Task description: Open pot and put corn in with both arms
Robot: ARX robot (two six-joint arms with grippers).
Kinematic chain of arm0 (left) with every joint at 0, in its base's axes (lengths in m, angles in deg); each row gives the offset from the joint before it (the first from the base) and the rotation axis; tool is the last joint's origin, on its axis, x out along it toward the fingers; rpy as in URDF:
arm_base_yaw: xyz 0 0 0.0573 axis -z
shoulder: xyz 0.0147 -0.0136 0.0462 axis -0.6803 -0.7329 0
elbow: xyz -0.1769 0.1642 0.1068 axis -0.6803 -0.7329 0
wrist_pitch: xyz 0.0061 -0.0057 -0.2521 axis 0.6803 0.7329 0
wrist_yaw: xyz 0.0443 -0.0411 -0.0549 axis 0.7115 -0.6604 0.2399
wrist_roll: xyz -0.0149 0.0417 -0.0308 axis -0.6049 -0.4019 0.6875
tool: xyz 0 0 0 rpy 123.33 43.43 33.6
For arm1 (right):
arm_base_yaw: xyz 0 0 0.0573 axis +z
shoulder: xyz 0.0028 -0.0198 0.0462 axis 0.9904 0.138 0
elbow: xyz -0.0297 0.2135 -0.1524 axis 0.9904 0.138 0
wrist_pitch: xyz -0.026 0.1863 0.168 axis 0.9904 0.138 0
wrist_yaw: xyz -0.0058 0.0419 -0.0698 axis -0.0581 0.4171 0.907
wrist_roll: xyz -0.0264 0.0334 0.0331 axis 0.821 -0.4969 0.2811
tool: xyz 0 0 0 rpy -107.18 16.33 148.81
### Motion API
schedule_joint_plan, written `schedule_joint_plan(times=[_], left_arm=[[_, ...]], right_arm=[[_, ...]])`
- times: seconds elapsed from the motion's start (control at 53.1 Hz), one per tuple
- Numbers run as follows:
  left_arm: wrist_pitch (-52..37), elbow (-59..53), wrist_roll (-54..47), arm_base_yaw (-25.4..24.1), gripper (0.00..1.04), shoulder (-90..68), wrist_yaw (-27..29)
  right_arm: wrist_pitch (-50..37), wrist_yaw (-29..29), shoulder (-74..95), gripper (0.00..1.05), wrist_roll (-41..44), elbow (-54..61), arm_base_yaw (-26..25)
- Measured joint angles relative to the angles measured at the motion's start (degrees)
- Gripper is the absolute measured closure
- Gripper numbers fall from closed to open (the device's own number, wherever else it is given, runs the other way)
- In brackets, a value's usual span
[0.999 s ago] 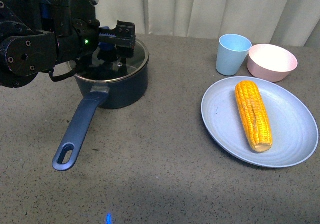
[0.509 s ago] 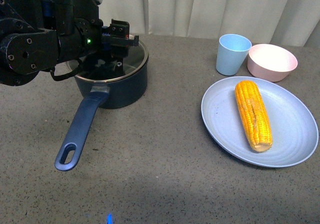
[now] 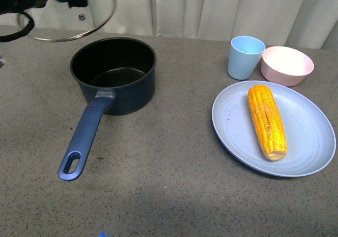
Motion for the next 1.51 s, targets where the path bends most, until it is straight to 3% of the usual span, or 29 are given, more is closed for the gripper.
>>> schedule_joint_plan(times=[0.339, 0.848, 1.432, 1.508], left_arm=[[-9.5, -3.3, 1.0, -10.3, 0.43, -6.0, -0.2], [-12.3, 0.2, 0.0, -11.0, 0.43, -20.7, -0.4], [-11.6, 2.2, -2.0, -9.8, 0.43, -24.4, 1.4], [-11.7, 1.4, -2.4, -9.8, 0.27, -23.7, 1.8]], right_arm=[[0.0, 0.0, 0.0, 0.09, 0.0, 0.0, 0.0], [0.0, 0.0, 0.0, 0.09, 0.0, 0.0, 0.0], [0.0, 0.0, 0.0, 0.09, 0.0, 0.0, 0.0], [0.0, 0.0, 0.0, 0.09, 0.0, 0.0, 0.0]])
